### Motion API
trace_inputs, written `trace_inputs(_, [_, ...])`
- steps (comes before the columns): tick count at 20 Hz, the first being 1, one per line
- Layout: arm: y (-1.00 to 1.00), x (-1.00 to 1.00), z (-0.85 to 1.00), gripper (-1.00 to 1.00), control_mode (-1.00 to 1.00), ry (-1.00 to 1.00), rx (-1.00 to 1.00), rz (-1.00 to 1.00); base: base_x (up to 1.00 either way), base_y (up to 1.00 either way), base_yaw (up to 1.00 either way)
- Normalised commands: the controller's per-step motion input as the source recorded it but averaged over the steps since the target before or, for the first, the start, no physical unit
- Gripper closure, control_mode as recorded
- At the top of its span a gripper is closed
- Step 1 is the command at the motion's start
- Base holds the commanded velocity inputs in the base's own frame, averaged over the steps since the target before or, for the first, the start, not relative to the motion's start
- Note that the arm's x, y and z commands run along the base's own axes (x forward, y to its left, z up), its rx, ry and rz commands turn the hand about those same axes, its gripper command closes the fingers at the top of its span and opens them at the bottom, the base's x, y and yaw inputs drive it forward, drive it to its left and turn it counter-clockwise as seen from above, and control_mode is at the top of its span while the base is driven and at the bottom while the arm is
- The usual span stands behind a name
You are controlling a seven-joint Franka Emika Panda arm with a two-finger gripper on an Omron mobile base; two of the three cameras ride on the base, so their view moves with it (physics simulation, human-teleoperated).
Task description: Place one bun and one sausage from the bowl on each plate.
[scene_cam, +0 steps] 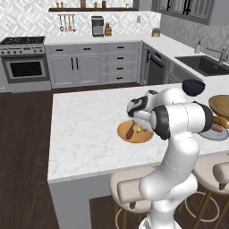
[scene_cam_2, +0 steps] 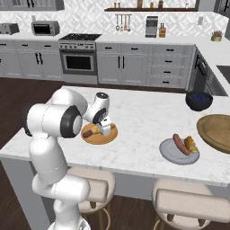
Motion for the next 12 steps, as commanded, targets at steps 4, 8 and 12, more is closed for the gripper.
trace_inputs(4, [0.00, 0.00, 0.14, -1.00, -1.00, -0.02, 0.03, 0.00, 0.00, 0.00, 0.00])
trace_inputs(8, [0.00, 0.00, 0.02, -1.00, -1.00, -0.04, 0.01, 0.00, 0.00, 0.00, 0.00])
trace_inputs(12, [0.00, -0.30, 0.84, -1.00, -1.00, -0.22, 0.05, 0.00, 0.00, 0.00, 0.00])
